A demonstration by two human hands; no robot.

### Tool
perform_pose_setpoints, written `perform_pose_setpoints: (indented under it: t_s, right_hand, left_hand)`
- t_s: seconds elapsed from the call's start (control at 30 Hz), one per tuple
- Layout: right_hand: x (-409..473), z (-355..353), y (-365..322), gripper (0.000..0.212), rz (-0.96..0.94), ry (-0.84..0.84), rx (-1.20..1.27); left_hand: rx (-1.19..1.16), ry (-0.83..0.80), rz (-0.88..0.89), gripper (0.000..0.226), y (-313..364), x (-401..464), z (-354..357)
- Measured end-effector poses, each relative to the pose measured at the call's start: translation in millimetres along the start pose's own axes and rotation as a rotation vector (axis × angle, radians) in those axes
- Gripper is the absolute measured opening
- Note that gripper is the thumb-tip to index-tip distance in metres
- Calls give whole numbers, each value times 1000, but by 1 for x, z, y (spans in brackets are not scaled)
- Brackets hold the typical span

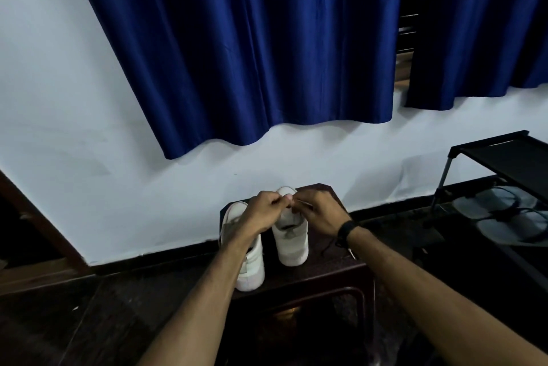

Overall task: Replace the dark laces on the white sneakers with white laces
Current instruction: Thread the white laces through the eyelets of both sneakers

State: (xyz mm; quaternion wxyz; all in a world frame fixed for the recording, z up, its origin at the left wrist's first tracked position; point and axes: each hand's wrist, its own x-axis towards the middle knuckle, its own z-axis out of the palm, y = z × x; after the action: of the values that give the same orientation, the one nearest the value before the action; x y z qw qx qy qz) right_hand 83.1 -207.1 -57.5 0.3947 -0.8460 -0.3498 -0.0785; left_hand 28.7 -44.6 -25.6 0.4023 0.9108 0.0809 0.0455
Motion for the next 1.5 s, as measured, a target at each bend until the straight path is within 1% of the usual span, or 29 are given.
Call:
perform_pose_setpoints:
  t_s: [0.1,0.17,0.23,0.27,0.3,0.33,0.4,0.43,0.47,0.5,0.57,0.63,0.7,0.77,0.83,0.97,1.03,1.1,1.17,1.2,1.23,1.3,1.4,1.43,1.5]
  right_hand:
    - [-3,8,16,33,59,36,-37]
    - [-2,10,21,36,116,69,-21]
    - [0,12,26,27,208,119,14]
    - [2,14,30,21,285,149,27]
    - [5,15,33,19,368,165,36]
    - [10,16,35,23,443,159,38]
    - [20,22,36,37,530,92,33]
    - [27,26,36,40,553,46,23]
    - [33,30,34,38,571,14,6]
    - [38,34,34,32,590,1,-11]
    - [42,38,33,24,617,33,-37]
    - [39,41,38,23,627,94,-24]
    - [35,43,43,22,641,142,36]
    - [34,45,48,22,676,144,110]
    - [35,44,51,22,709,130,180]
    - [37,45,60,21,810,131,402]
    - [38,49,66,17,845,121,494]
    - [38,58,80,17,877,125,582]
    - [38,65,94,29,888,133,672]
    - [36,61,86,32,892,133,716]
    - [34,56,77,30,892,138,764]
    - [33,52,71,18,885,147,833]
    - [35,54,69,7,883,149,831]
    - [36,55,71,11,886,143,816]
    - [38,62,84,30,884,134,788]
  left_hand:
    - [33,6,23,22,-6,3,4]
    - [34,50,-4,17,-6,4,5]
    - [47,157,-72,15,-10,10,5]
    - [67,217,-114,17,-12,13,4]
    - [98,281,-148,19,-13,17,4]
    - [143,338,-172,21,-12,21,5]
    - [234,416,-189,23,-7,26,10]
    - [270,434,-183,22,-3,29,15]
    - [301,439,-176,21,0,32,19]
    - [340,438,-166,21,1,36,23]
    - [441,423,-111,20,2,42,30]
    - [518,421,-1,21,-2,48,40]
    - [524,417,78,23,-4,51,50]
    - [539,417,99,23,-8,53,58]
    - [611,420,98,20,-13,53,61]
    - [768,395,154,7,-17,58,59]
    - [810,317,139,22,-17,61,56]
    - [833,288,145,30,-19,64,56]
    - [864,266,136,32,-21,66,57]
    - [881,255,137,32,-22,66,58]
    - [897,245,147,31,-24,66,58]
    - [905,238,173,28,-27,67,59]
    - [870,228,191,23,-27,67,59]
    - [859,221,203,23,-27,67,60]
    - [867,224,256,20,-27,67,60]
